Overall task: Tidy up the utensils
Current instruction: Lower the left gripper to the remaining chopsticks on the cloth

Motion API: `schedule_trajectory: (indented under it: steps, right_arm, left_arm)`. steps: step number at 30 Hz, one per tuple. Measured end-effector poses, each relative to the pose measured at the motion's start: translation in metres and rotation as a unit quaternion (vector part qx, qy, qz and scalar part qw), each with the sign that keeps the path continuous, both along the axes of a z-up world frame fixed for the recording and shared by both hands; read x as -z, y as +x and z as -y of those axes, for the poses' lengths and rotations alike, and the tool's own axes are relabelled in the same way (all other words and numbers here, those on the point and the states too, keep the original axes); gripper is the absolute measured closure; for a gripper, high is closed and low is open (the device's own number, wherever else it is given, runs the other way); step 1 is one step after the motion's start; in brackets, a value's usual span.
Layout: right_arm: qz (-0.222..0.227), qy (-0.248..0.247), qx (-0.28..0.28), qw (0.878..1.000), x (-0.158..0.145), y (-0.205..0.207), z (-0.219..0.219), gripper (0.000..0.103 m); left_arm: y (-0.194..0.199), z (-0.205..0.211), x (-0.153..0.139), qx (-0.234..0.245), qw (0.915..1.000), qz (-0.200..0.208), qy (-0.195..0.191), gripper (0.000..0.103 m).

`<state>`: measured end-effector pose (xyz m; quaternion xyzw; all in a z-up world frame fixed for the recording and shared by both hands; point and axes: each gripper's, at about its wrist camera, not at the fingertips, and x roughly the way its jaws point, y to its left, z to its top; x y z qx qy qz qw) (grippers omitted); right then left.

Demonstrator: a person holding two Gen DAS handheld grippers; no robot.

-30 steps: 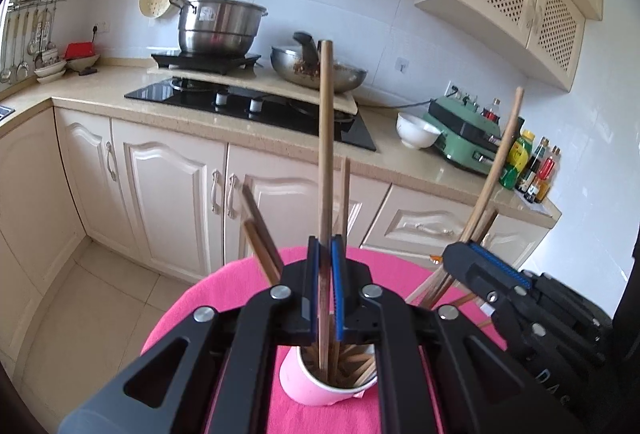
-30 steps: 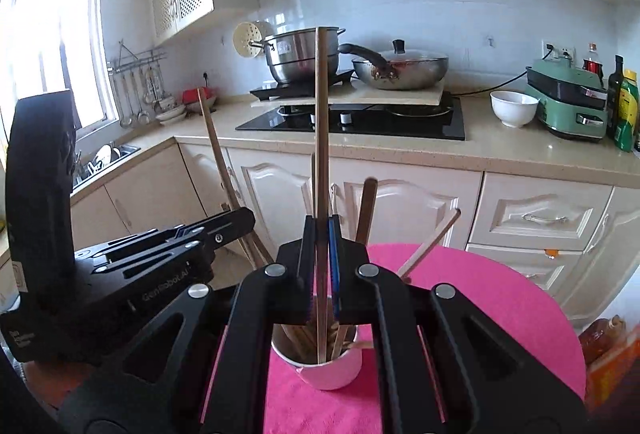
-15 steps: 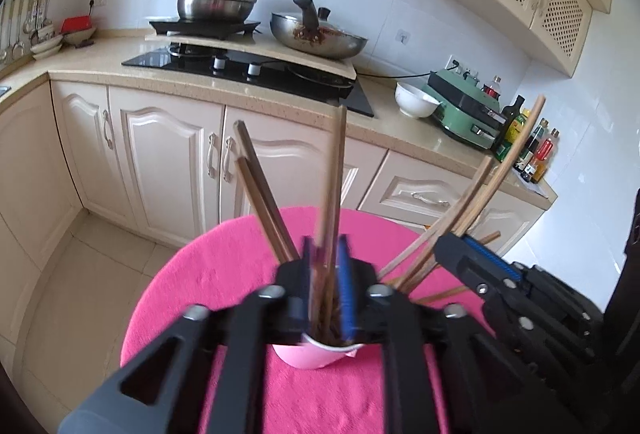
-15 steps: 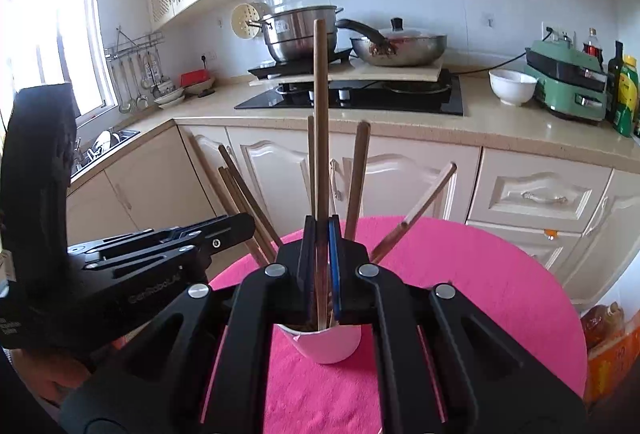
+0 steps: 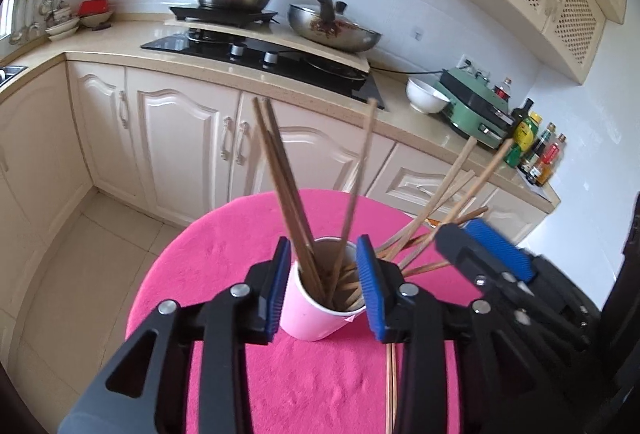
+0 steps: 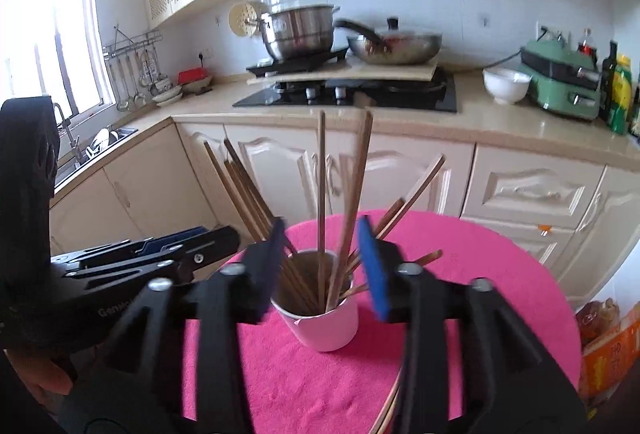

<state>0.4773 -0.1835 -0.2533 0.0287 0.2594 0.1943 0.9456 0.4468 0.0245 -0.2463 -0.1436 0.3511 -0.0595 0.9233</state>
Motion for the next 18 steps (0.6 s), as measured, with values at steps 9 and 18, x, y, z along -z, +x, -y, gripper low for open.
schedule_trajectory:
  steps: [9,18]
  right_arm:
    - [0.015,-0.013,-0.004,1.000,-0.015,-0.020,0.011,0.057]
    - [0.002,-0.019,0.015,1.000,-0.013,-0.036,0.049,0.054]
  left_arm:
    - [-0.023,0.010,-0.013,-0.012,0.9998,0.004,0.012,0.064]
    - [-0.041,0.039,-0.011,-0.005,0.9994,-0.010,0.034,0.059]
